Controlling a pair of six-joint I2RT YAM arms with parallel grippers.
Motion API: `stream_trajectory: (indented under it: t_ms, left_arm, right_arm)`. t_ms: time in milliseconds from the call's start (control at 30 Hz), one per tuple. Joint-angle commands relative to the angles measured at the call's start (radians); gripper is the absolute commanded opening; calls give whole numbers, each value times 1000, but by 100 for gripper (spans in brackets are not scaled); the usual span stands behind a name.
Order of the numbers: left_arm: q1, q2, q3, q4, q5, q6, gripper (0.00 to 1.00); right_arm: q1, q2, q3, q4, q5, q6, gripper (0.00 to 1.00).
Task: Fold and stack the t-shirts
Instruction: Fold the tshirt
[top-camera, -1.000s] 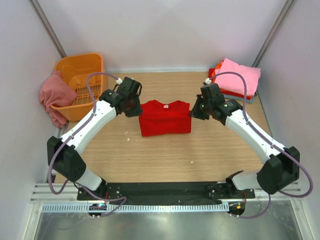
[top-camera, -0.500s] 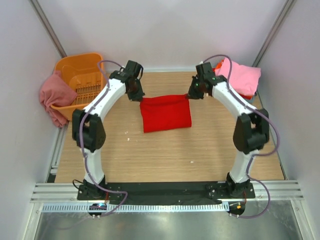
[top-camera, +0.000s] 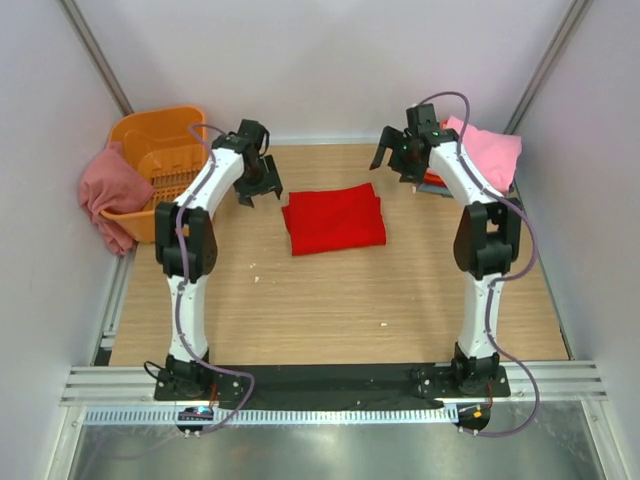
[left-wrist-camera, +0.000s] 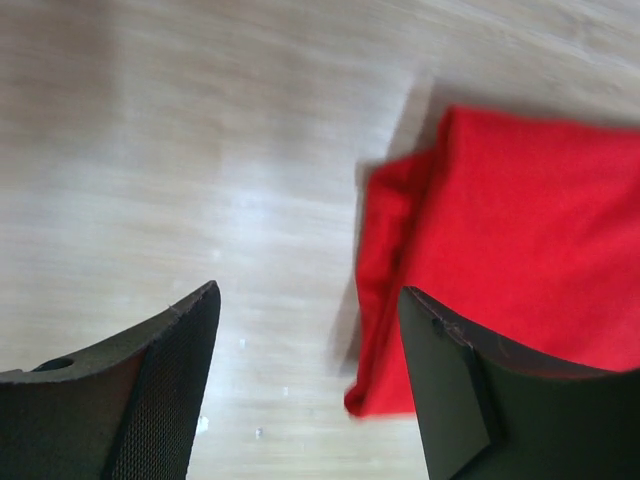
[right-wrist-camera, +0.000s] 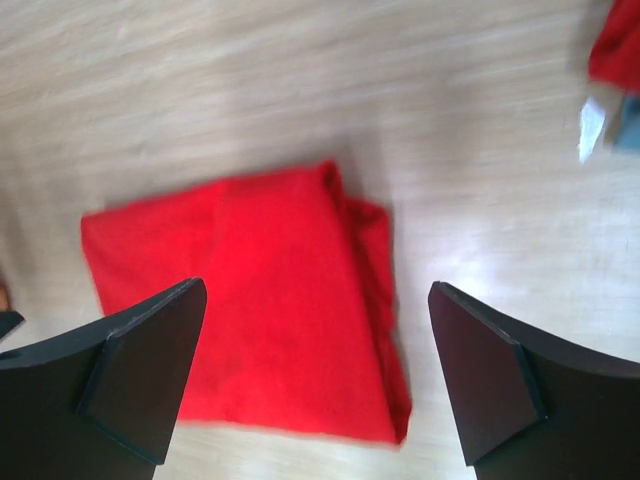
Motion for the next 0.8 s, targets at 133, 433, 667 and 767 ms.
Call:
stream_trajectory:
  t_ms: [133, 433, 667, 767]
  left_arm:
    - [-51, -293, -242, 195, 71, -23, 71]
    - [-191, -348, -434, 346, 158, -103, 59]
    - [-232, -313, -514, 402, 139, -130, 56]
    - [-232, -293, -578, 450, 137, -136, 54]
  right_arm:
    - [14, -324, -417, 217, -149, -5, 100]
    - [25, -420, -852, 652, -487, 177, 34]
    - [22, -351, -895, 578, -449, 94, 31]
    - [13, -328, -959, 616, -433, 88, 31]
